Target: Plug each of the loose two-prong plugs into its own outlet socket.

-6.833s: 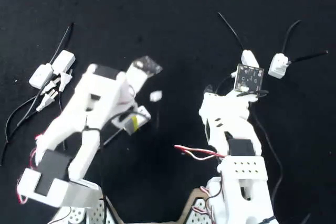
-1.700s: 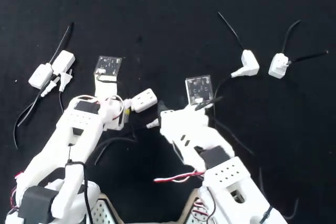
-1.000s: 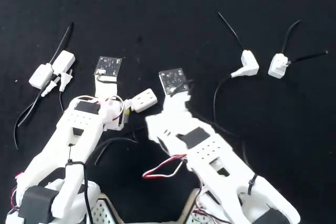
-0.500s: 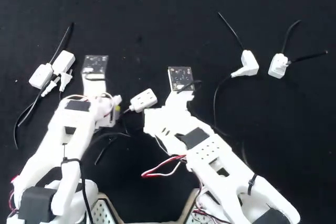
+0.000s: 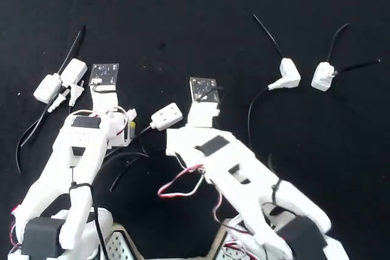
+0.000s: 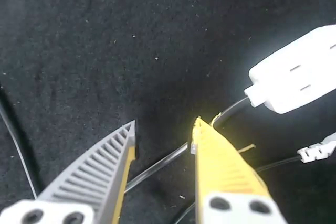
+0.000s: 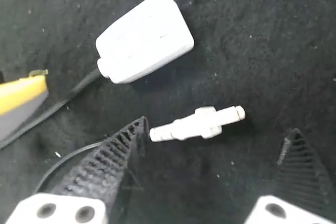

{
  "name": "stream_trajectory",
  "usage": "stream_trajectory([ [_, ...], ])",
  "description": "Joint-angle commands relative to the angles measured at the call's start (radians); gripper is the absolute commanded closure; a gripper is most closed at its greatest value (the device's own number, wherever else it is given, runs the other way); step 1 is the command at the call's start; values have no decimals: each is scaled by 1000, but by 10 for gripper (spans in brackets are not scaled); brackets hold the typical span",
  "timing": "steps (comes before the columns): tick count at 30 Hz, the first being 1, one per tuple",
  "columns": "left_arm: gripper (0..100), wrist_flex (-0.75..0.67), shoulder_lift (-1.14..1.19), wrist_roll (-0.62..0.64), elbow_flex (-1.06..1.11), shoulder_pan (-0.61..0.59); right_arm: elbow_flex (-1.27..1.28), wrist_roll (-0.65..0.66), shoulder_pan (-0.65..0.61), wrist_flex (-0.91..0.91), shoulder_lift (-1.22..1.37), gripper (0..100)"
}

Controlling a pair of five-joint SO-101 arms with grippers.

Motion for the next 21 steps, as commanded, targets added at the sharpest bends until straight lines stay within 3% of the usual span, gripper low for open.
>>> stream_trajectory([
  [1,827,-12,-25,12,-25,-10,-99,-40,-21,3,71,621],
  [5,827,-12,-25,12,-24,-10,-143,-34,-49,8,159,633],
  [12,827,-12,-25,11,-24,-18,-208,-34,-17,8,257,815],
  [18,827,-12,-25,9,-24,-12,-206,-32,86,8,231,975],
  [21,827,-12,-25,9,-24,-12,-191,-31,149,25,182,983],
])
